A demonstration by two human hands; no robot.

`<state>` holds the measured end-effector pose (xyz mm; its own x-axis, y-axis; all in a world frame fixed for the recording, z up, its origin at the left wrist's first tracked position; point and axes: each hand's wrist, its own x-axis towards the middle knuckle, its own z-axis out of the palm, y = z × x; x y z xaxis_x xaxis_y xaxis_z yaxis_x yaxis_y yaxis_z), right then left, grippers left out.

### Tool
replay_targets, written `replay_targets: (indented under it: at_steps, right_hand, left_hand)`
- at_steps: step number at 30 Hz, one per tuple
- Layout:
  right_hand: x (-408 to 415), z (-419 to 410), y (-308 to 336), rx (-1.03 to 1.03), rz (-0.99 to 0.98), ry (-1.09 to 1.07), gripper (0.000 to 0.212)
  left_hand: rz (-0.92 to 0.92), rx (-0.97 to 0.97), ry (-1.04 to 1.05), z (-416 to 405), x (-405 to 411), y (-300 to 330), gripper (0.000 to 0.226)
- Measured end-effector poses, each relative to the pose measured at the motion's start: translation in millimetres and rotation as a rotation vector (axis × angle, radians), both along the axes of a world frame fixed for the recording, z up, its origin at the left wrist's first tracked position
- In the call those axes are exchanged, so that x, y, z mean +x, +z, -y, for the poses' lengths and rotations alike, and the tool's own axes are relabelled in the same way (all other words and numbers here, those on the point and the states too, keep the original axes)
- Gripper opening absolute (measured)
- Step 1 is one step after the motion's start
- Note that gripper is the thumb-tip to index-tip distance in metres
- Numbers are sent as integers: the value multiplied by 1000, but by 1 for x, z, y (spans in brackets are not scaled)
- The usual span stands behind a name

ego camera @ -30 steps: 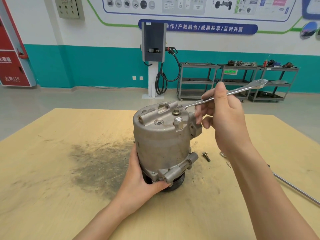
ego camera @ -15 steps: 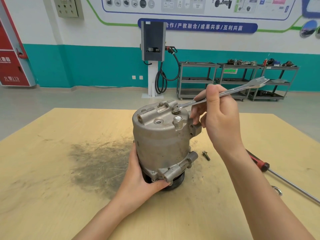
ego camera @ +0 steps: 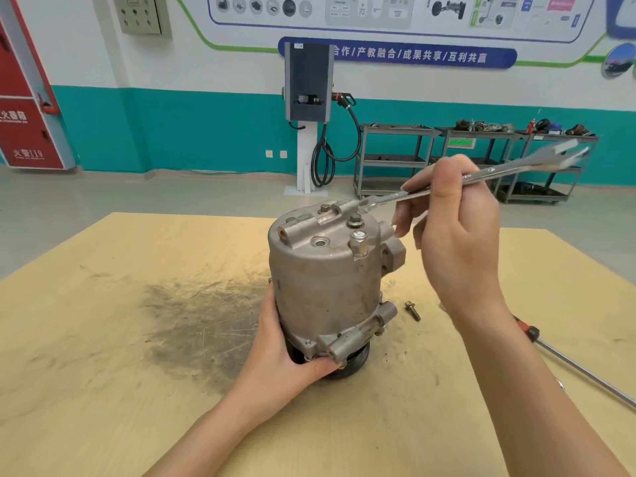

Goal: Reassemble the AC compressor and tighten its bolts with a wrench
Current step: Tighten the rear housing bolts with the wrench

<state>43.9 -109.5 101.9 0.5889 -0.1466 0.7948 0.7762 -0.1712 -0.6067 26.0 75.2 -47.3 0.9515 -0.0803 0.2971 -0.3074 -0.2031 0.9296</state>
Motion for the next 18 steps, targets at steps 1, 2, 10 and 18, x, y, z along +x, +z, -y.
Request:
replay_targets:
  at_steps: [1, 2, 10, 18]
  right_hand:
    - [2, 1, 0, 50, -56, 50, 35]
    - [4, 2, -1, 82, -110, 91, 37]
    - [15, 5, -8, 85, -244, 162, 39]
    - [-4, -10, -6, -454, 283, -333, 53]
  left_hand:
    - [0, -1, 0, 0, 0, -1, 121]
    - [-2, 0, 2, 0, 0, -1, 121]
    - [-7, 7, 7, 0, 0, 1, 123]
    - [-5, 3, 10, 0, -3, 3, 123]
